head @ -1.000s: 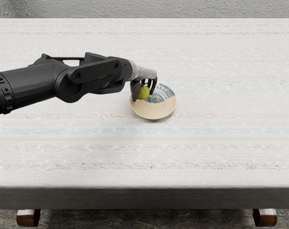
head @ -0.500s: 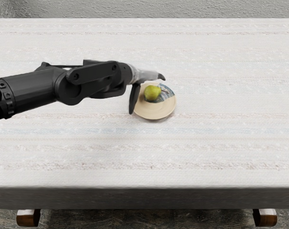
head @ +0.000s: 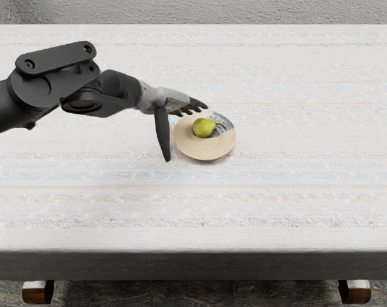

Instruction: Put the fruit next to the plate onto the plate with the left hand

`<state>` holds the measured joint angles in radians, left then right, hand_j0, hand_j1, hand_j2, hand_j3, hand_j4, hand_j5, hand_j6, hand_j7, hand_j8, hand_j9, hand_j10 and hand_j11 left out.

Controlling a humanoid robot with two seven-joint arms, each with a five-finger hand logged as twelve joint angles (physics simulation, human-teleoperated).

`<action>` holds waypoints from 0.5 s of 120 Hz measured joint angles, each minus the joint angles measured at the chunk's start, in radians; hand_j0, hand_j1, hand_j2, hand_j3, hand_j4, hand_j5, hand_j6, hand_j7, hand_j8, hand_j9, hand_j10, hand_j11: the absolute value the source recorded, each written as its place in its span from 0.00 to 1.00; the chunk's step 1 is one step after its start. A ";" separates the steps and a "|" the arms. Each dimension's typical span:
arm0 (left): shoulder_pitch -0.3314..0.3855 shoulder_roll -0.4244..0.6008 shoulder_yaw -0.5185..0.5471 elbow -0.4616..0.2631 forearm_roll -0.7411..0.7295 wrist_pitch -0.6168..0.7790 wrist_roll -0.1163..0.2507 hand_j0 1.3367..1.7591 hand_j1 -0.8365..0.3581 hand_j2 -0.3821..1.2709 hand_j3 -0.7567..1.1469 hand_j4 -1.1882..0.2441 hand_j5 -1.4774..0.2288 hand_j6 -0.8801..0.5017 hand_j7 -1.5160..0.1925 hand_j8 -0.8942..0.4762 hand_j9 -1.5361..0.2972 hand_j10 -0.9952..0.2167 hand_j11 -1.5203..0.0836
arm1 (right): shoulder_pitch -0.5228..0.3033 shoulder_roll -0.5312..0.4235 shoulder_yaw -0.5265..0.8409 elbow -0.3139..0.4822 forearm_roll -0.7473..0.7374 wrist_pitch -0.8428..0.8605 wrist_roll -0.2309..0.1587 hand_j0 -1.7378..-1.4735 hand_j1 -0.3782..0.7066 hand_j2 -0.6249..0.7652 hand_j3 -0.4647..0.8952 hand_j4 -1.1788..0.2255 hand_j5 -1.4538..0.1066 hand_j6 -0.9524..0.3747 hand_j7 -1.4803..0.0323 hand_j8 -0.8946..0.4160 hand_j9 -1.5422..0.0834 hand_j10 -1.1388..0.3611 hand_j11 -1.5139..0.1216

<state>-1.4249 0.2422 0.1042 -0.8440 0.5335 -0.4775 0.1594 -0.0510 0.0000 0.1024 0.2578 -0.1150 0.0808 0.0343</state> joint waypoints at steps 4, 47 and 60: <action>0.014 0.043 -0.007 -0.022 -0.019 -0.008 0.002 0.76 0.99 0.23 0.40 0.83 0.86 0.63 0.88 0.65 0.83 0.82 0.94 | 0.000 0.000 0.000 0.000 0.000 0.000 0.000 0.30 0.06 0.44 0.34 0.82 0.90 0.69 0.95 0.66 0.92 0.74 0.90; 0.101 0.406 -0.063 -0.288 -0.156 -0.120 0.012 0.76 0.99 0.23 0.40 0.83 0.87 0.64 0.89 0.65 0.84 0.82 0.95 | 0.002 0.000 -0.001 0.006 0.000 0.000 -0.001 0.30 0.06 0.44 0.34 0.82 0.90 0.69 0.95 0.66 0.92 0.74 0.90; 0.131 0.447 -0.106 -0.316 -0.163 -0.129 0.013 0.76 0.99 0.23 0.40 0.83 0.87 0.64 0.89 0.65 0.84 0.82 0.95 | 0.002 0.000 -0.001 0.008 0.000 0.000 -0.001 0.30 0.06 0.44 0.34 0.82 0.90 0.69 0.95 0.66 0.92 0.74 0.90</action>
<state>-1.2940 0.6891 -0.0018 -1.1596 0.3709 -0.6063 0.1728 -0.0491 0.0000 0.1013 0.2658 -0.1151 0.0813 0.0338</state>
